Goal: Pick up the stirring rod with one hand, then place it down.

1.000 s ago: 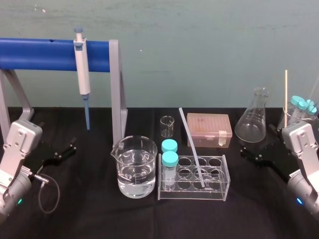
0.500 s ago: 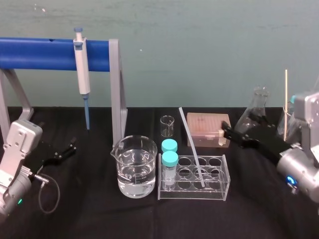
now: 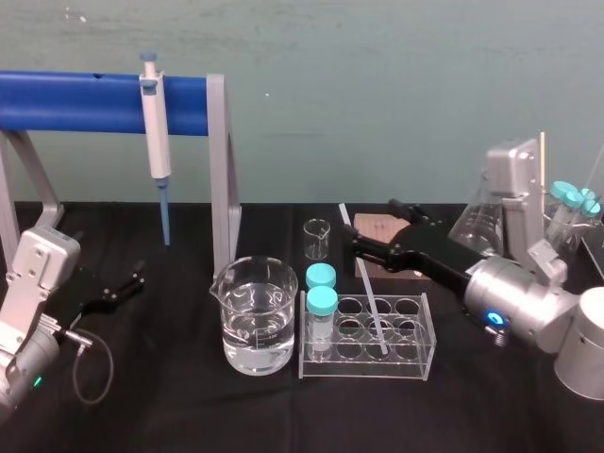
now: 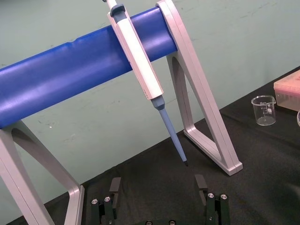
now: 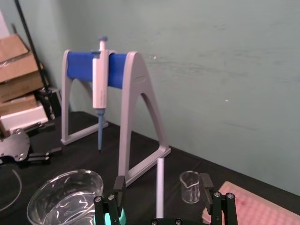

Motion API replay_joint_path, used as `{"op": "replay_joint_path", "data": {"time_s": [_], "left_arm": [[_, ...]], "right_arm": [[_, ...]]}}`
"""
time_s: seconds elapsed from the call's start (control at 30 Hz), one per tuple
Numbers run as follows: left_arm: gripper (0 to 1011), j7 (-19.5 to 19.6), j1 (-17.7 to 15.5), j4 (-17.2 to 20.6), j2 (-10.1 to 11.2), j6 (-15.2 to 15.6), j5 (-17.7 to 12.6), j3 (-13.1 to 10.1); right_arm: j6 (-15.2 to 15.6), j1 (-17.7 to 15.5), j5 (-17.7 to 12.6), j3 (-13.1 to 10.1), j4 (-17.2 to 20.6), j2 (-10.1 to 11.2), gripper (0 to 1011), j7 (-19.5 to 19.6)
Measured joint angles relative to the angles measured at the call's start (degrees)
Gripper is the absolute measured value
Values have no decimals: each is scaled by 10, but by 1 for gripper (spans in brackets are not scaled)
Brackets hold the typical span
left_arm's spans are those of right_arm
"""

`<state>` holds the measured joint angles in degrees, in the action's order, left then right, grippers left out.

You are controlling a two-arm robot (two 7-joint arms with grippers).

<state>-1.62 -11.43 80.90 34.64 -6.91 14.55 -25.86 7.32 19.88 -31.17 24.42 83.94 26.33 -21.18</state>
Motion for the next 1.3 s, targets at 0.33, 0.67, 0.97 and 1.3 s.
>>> {"op": "replay_joint_path", "data": {"time_s": [0.33,0.67,0.97,1.3], "left_arm": [[1000,0,0,0,0,0,0,0],[1000,0,0,0,0,0,0,0],[1000,0,0,0,0,0,0,0],[1000,0,0,0,0,0,0,0]], "right_arm": [[35,31,36,18,-37,-29,1003,4],[65,41,47,14,-58,-54,1003,17],[73,40,60,11,-63,-61,1003,18],[73,40,57,10,-63,-61,933,17]]}}
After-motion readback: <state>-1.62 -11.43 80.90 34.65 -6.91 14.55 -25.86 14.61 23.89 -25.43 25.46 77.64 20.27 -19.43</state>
